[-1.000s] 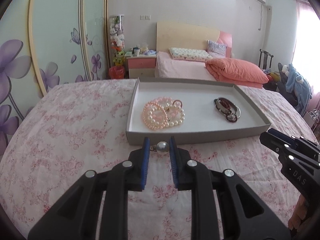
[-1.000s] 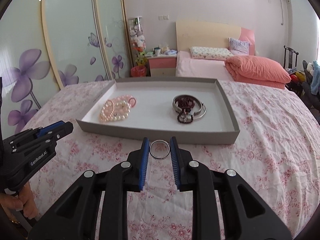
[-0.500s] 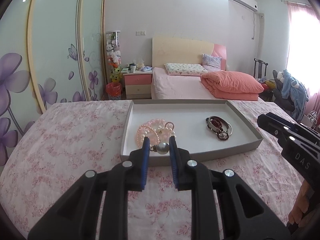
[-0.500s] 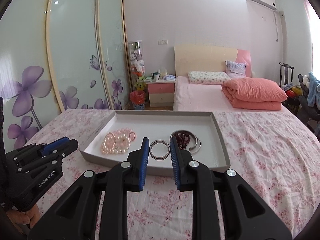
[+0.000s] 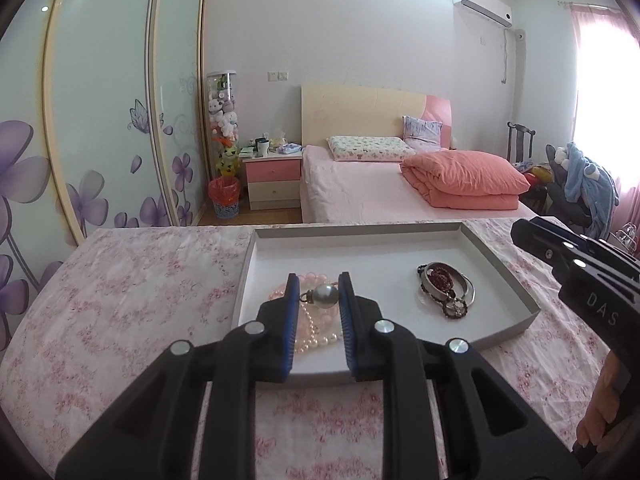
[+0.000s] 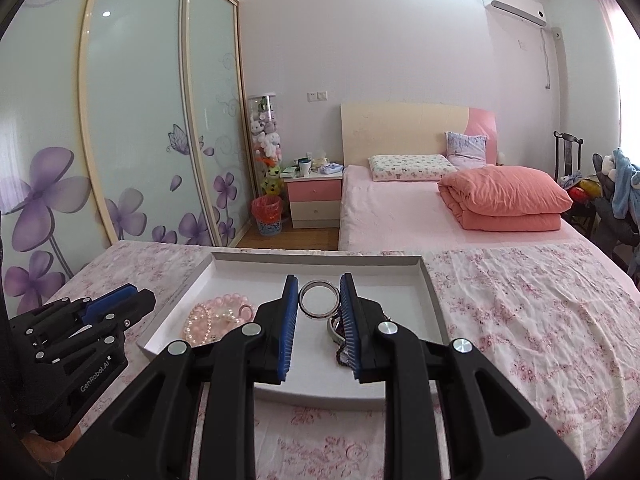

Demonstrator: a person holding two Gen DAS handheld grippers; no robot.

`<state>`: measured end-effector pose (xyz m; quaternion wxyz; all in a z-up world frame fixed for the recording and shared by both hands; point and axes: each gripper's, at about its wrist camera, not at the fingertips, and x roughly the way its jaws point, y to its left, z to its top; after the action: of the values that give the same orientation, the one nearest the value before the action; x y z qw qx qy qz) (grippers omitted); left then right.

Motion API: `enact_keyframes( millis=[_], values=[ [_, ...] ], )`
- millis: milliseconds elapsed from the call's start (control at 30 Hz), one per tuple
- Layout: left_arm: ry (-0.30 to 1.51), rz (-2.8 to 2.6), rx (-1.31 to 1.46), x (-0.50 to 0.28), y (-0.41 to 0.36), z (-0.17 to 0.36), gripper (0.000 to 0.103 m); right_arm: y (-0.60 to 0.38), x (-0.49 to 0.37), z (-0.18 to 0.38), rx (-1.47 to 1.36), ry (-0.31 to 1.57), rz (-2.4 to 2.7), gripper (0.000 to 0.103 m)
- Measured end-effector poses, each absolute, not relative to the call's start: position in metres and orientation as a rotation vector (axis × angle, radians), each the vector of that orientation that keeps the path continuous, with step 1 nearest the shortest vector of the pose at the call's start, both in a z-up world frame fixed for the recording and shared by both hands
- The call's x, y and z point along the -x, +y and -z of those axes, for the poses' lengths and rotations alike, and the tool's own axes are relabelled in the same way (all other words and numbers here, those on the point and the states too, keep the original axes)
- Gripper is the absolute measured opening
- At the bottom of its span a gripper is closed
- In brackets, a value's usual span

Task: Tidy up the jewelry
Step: 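Carry the ring and earring over the tray, then open both tools to release the ring and earring into the tray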

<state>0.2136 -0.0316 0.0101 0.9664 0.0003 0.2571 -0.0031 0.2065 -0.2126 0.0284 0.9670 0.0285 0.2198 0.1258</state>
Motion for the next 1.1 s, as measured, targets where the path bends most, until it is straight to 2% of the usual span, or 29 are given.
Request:
enact_keyframes(
  millis=[533,967,1033,1067,1100],
  values=[
    [0.590,0.022,-0.009,-0.278,-0.033,0.023,0.020,-0.212,-0.268,0.006,-0.098,0.556,-0.222,0.023],
    [0.634,0.031,0.006,-0.301,-0.033,0.037,0.021,-0.208,-0.286,0.019,-0.106,0.609,-0.223,0.023],
    [0.635,0.030,0.008,-0.301,-0.033,0.037,0.022,-0.207,-0.286,0.019,-0.106,0.611,-0.223,0.029],
    [0.637,0.029,0.008,-0.301,-0.032,0.037,0.027,-0.208,-0.285,0.018,-0.108,0.610,-0.224,0.041],
    [0.636,0.024,0.012,-0.300,-0.031,0.037,0.032,-0.208,-0.284,0.018,-0.113,0.603,-0.223,0.049]
  ],
)
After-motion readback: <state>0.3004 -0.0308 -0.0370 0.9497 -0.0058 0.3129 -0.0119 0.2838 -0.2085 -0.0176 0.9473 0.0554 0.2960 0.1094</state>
